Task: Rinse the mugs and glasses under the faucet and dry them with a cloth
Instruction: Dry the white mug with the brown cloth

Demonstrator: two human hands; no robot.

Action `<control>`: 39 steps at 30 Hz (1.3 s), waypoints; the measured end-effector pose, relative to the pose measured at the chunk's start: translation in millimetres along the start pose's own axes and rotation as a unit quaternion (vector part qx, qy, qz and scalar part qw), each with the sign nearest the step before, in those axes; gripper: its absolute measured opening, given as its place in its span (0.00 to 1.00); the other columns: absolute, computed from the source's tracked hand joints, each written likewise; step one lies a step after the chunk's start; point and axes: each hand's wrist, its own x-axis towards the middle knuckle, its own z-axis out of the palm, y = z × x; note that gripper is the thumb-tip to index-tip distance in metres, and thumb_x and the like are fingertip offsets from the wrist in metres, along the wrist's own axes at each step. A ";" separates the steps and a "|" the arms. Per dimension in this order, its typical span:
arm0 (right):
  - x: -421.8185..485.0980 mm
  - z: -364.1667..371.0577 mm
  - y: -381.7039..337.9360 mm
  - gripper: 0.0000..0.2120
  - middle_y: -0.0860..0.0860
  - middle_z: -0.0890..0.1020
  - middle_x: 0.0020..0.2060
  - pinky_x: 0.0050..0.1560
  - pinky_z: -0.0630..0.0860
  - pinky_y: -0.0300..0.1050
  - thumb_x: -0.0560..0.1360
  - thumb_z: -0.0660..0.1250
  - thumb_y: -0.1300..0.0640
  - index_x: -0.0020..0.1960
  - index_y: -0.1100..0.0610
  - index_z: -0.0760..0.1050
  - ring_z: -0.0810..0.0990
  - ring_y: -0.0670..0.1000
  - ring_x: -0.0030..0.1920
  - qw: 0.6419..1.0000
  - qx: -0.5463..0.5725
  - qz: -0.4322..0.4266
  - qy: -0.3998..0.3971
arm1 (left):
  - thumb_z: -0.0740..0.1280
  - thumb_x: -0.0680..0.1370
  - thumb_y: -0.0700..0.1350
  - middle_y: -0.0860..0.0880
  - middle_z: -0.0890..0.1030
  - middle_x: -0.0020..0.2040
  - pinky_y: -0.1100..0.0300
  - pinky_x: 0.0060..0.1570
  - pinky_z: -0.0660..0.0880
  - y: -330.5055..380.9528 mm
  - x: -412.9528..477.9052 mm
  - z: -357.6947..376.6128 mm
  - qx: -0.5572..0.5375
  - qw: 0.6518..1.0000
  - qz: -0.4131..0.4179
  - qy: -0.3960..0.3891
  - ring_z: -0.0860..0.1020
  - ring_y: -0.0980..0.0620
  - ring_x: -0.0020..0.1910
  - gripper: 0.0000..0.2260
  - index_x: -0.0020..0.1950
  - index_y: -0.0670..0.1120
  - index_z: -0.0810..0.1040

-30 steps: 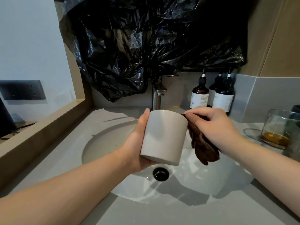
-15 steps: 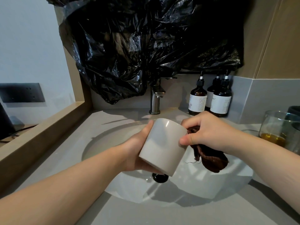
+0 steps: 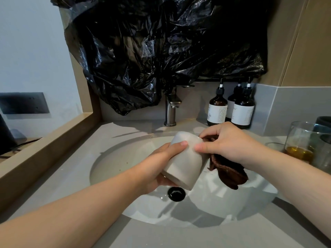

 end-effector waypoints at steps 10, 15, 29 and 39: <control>-6.3 14.4 -7.2 0.10 0.42 0.79 0.44 0.47 0.70 0.26 0.72 0.68 0.63 0.49 0.50 0.78 0.77 0.40 0.46 0.956 -0.090 -0.191 0.205 | 0.70 0.65 0.62 0.42 0.83 0.49 0.47 0.45 0.80 1.5 -1.5 7.0 -0.065 0.997 -0.015 0.046 0.82 0.42 0.47 0.27 0.58 0.48 0.77; 3.9 20.8 5.3 0.06 0.48 0.78 0.42 0.50 0.70 0.35 0.70 0.68 0.60 0.45 0.57 0.82 0.76 0.48 0.46 0.916 -0.181 -0.288 0.211 | 0.68 0.72 0.60 0.43 0.82 0.52 0.48 0.44 0.81 5.1 -4.8 8.1 -0.064 0.996 0.019 0.065 0.82 0.44 0.48 0.19 0.58 0.51 0.77; 1.2 28.1 19.7 0.07 0.56 0.78 0.43 0.47 0.73 0.47 0.74 0.66 0.61 0.46 0.63 0.82 0.77 0.56 0.44 0.874 -0.198 -0.385 0.222 | 0.69 0.61 0.62 0.42 0.84 0.45 0.43 0.54 0.77 2.2 -2.7 8.4 -0.125 0.991 -0.006 0.048 0.81 0.42 0.45 0.27 0.53 0.48 0.79; 0.2 33.4 19.6 0.07 0.57 0.77 0.42 0.43 0.74 0.53 0.75 0.65 0.63 0.46 0.64 0.82 0.76 0.58 0.42 0.870 -0.185 -0.413 0.193 | 0.67 0.69 0.63 0.43 0.83 0.46 0.51 0.40 0.77 3.7 -3.2 3.2 -0.146 0.988 -0.007 0.045 0.81 0.44 0.43 0.27 0.60 0.47 0.79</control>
